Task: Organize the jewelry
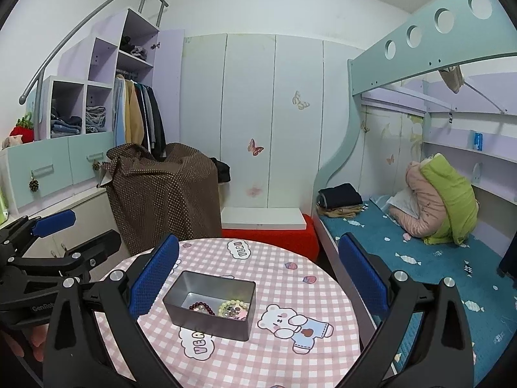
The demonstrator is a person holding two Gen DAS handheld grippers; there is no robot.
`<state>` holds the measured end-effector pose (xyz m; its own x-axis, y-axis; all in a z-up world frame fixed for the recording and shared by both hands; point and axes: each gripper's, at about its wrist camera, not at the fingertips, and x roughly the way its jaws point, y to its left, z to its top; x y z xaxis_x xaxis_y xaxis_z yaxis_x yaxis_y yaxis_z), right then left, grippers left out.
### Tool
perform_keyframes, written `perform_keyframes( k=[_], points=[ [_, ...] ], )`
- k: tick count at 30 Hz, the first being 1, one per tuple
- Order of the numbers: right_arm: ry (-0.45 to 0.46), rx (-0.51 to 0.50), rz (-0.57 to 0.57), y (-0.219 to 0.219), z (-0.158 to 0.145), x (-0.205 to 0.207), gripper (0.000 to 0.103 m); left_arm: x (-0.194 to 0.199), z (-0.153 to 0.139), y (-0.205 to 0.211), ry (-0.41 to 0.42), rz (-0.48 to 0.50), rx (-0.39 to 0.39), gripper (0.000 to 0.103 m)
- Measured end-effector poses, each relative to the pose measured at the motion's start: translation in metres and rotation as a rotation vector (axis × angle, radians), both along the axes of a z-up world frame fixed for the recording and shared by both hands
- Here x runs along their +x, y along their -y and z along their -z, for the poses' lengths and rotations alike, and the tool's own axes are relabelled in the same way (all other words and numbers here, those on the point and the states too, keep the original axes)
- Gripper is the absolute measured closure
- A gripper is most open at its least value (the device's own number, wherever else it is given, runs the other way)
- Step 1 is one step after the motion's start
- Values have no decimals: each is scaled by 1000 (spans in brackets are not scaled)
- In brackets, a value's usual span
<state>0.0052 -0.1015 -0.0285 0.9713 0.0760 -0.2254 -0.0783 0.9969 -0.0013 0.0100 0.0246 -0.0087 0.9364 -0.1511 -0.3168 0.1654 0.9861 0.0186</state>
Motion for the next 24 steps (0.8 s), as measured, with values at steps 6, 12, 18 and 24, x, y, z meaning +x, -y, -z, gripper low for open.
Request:
perform_keyframes(
  k=[6,12,18,24],
  points=[
    [7,-3,-8,-2,-2,-3,8,-5,-3,-1,12,-7,-3,14],
    [8,-2,-7,-3,-3,-4,8,-8,-3,-2,17,-9,-3,14],
    [9,-1,-5,-3,-2,-5,8,-7,-4,-2,17,-8,-3,14],
    [6,2,-1,-2,-3,-5,8,-6,-5,-2,14,-4,-3,14]
  ],
)
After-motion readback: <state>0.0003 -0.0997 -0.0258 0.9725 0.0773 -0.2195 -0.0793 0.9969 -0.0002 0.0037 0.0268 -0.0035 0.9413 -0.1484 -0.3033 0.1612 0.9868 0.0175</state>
